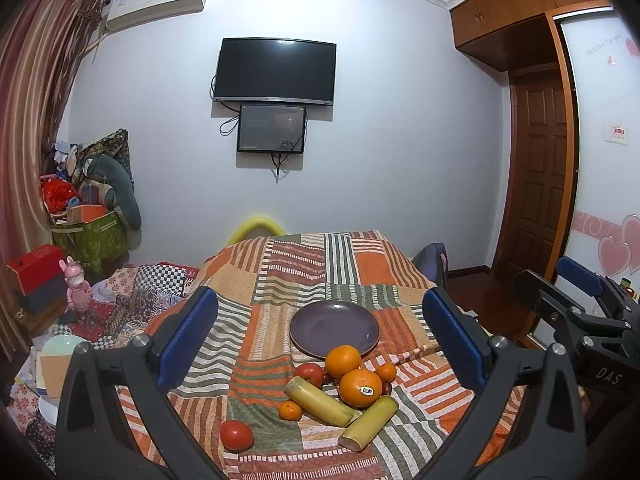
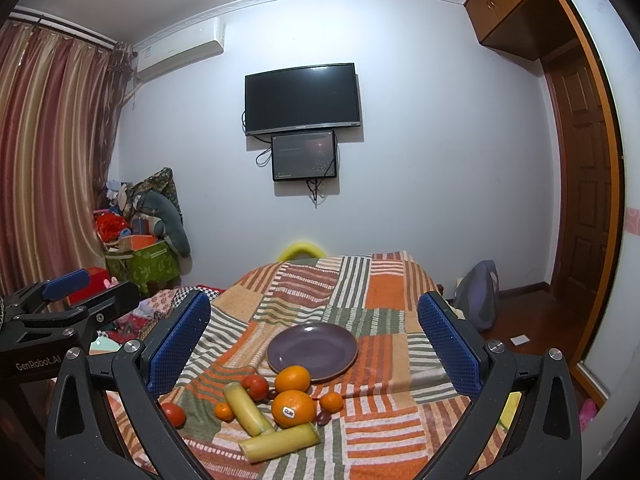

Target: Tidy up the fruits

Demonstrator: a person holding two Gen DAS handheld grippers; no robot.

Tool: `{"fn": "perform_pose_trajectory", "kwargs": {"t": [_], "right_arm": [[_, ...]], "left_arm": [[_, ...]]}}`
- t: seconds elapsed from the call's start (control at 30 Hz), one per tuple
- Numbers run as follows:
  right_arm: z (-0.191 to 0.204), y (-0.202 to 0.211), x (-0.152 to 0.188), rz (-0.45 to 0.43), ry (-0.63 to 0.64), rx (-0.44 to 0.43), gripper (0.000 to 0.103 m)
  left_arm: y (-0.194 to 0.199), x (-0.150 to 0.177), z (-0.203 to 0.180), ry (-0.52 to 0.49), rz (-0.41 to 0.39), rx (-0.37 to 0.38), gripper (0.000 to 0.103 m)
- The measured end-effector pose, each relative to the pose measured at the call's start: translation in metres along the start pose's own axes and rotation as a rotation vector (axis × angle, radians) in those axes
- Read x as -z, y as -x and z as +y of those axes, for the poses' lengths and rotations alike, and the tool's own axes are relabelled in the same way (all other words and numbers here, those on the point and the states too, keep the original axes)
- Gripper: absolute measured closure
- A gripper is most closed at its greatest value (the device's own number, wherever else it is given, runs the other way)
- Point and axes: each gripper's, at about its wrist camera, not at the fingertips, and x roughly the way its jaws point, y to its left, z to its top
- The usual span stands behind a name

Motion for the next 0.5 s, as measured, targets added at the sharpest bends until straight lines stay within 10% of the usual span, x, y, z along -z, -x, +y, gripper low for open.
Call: {"fn": "perform_pose_trajectory", "kwargs": {"t": [0.5], "right_arm": [[-0.0007, -0.0015, 0.0021, 0.005, -0.008, 0.0, 0.0]], "left_arm": [[-0.002, 0.0017, -0.0022, -0.008, 0.006, 0.002, 0.0]]}}
